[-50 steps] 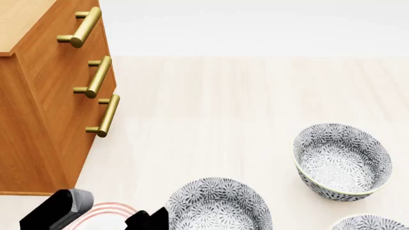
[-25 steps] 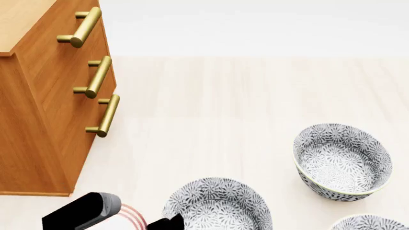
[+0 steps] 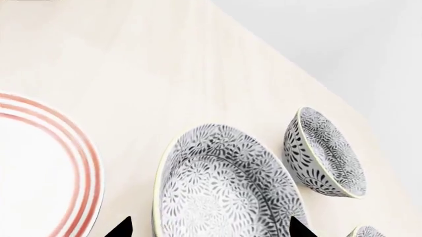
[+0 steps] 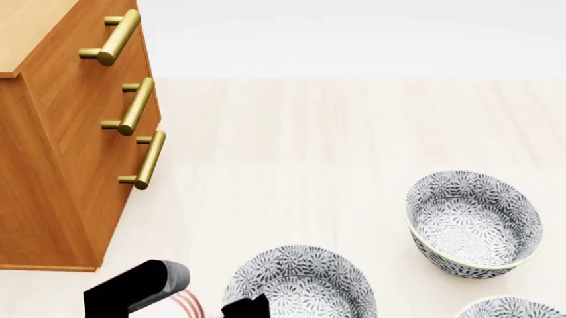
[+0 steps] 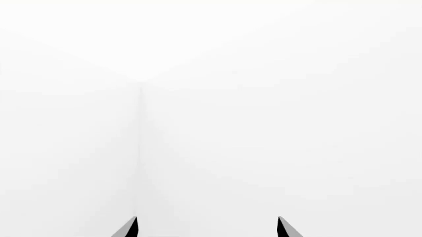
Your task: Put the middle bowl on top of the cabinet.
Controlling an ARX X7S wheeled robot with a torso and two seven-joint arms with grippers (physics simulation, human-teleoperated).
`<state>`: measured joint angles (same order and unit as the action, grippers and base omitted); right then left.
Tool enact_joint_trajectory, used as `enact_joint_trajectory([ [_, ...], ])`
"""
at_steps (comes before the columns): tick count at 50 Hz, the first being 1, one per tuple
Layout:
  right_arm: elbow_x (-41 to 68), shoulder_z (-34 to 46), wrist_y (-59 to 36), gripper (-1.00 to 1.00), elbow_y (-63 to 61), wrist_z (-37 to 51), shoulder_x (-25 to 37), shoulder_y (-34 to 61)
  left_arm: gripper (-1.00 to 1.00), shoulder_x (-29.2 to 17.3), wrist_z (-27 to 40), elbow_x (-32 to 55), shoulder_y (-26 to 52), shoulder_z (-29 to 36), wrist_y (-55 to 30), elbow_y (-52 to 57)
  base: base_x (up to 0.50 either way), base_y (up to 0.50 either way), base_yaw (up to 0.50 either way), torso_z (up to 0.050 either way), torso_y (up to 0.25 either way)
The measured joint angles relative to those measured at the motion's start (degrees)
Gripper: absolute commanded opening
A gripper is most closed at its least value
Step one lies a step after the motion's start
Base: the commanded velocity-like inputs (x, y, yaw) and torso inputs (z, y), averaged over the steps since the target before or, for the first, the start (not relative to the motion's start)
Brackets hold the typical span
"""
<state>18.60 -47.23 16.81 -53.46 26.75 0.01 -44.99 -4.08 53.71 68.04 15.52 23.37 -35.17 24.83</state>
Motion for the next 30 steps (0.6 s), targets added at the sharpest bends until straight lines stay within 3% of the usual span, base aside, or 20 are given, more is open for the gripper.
enact_joint_trajectory([
  [30,0.3,-0.6,0.6,1.00,0.4,-0.3,0.0,0.0,1.00,-0.8,-4.0,-1.7,2.5,2.6,3.8,-8.7,0.00,0.00,0.00,0.000,0.000],
])
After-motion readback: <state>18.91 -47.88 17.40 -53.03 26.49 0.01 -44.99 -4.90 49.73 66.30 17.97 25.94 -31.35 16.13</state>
